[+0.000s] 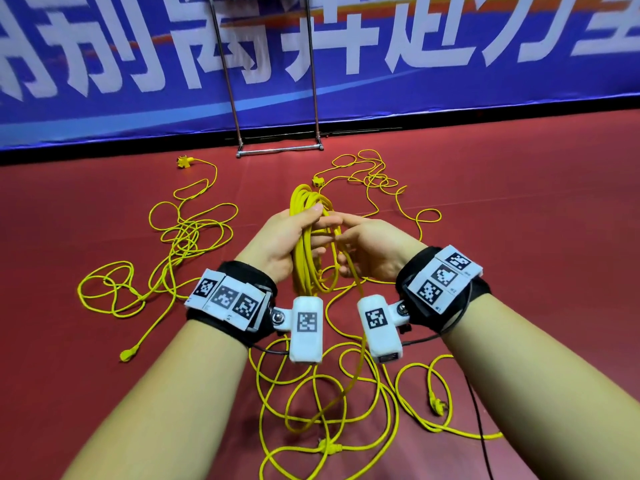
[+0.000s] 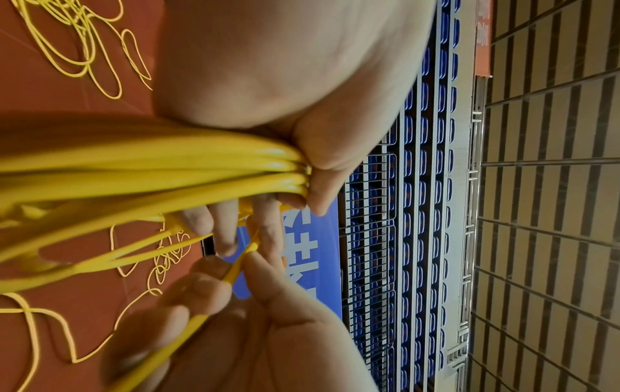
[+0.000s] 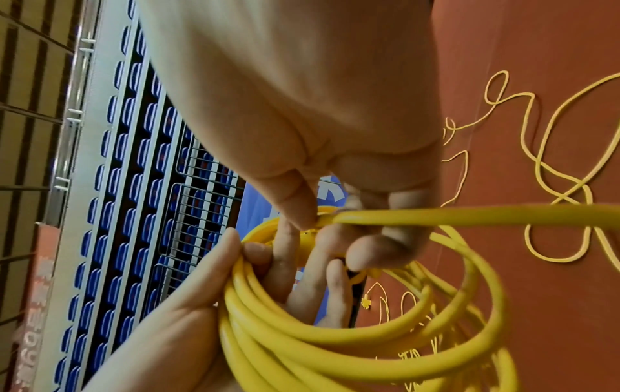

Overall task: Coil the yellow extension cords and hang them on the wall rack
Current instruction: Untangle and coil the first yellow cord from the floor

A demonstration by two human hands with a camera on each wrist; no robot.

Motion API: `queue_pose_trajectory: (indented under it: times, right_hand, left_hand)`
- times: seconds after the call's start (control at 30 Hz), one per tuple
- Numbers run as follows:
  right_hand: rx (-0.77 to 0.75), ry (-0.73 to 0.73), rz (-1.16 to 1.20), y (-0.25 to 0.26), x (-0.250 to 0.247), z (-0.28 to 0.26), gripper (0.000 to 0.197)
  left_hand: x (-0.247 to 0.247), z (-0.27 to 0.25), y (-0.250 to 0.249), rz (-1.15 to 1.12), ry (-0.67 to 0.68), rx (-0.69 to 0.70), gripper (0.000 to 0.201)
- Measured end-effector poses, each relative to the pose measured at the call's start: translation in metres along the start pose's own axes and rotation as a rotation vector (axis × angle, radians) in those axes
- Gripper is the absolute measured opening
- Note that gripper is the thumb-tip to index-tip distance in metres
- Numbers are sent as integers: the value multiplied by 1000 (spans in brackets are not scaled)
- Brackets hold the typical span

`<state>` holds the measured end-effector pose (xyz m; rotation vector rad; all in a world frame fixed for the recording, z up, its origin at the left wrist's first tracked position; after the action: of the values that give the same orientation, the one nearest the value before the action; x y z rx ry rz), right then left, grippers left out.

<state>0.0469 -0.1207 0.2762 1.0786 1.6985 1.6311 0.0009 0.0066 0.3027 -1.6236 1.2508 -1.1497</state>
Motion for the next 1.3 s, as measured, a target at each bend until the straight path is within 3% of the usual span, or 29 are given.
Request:
queue_pose_trajectory:
  times: [0.23, 0.37, 0.57, 0.67, 0.83, 1.0, 1.3]
  right_hand:
    - [-110, 11, 40, -4, 4, -5, 37]
    - [-92, 40, 40, -5, 1, -6, 37]
    - [-107, 147, -130, -10, 4, -10, 12]
    - [-223, 43, -152, -4, 4, -5, 19]
    - [-276, -165, 115, 10, -3, -2, 21]
    - [-297, -210, 197, 16, -5, -4, 21]
    - [-322, -123, -43, 18, 14, -14, 8]
  left_hand:
    - [3, 2, 1, -174, 37, -1, 12]
    - [-7, 8, -6, -256, -32, 94, 10]
    - [-34, 9, -20, -391, -176, 185, 14]
    - [-39, 7, -18, -301, -235, 184, 12]
    - [-36, 7, -9, -155, -292, 142, 12]
    - [-22, 13, 4, -128, -166, 62, 24]
    - [-2, 17, 17, -81, -77, -57, 48]
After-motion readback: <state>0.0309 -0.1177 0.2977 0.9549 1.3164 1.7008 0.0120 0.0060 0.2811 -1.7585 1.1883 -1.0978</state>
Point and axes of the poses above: each hand's wrist, its own z-axis towards the middle knuckle, its own x-axis out of the palm, y = z × x, the point moved 4 cm from there along z, towards the middle knuckle, and after that the axes turned 9 degrees about -x, right-handed, at the moved point
